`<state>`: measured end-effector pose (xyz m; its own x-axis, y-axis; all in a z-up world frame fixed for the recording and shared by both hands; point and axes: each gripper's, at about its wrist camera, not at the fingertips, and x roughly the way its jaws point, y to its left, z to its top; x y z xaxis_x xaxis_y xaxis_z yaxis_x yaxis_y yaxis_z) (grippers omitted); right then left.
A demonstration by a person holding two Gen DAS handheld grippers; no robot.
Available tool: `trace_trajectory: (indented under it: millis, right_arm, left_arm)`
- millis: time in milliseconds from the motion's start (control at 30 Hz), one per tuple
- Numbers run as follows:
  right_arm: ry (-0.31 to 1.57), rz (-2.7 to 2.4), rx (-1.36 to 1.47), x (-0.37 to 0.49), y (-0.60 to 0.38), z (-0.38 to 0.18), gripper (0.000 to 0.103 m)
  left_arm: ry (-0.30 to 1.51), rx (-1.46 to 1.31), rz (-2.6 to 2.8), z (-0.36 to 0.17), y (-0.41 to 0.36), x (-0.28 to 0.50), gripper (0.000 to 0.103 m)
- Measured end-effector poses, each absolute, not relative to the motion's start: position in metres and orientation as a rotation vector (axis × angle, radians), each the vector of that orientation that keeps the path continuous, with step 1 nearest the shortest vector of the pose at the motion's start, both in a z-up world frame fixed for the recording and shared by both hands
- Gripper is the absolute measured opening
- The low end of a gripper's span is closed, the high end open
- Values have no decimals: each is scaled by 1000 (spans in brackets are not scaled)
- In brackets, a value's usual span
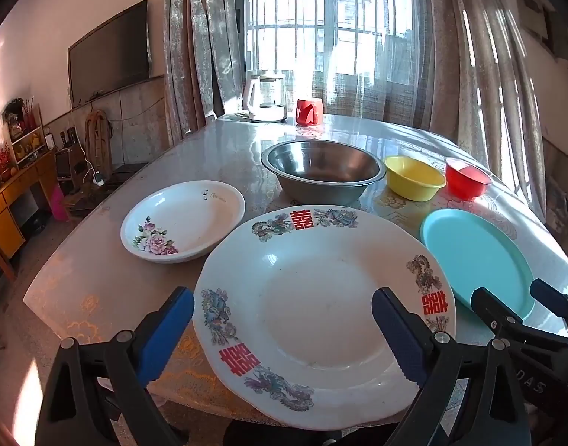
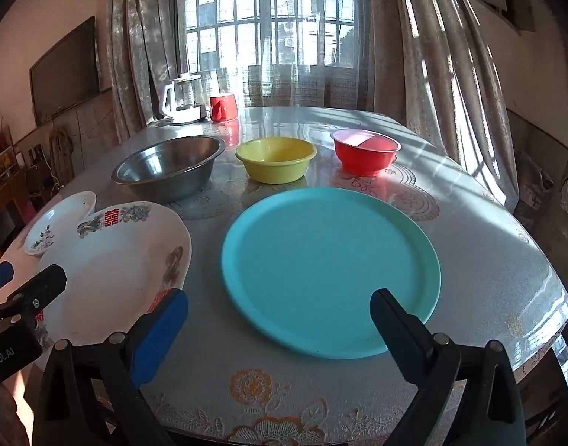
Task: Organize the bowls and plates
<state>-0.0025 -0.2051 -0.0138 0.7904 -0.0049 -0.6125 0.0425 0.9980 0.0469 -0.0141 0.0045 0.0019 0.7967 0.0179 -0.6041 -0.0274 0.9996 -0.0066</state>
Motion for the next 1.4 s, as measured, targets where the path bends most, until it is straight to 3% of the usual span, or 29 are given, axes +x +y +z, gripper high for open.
trace_trajectory:
  millis: [1400]
  right_arm:
    - [630,-15,97,-8,-219,-13,100]
  left_arm:
    - [607,25,13,14,-9,-24,97]
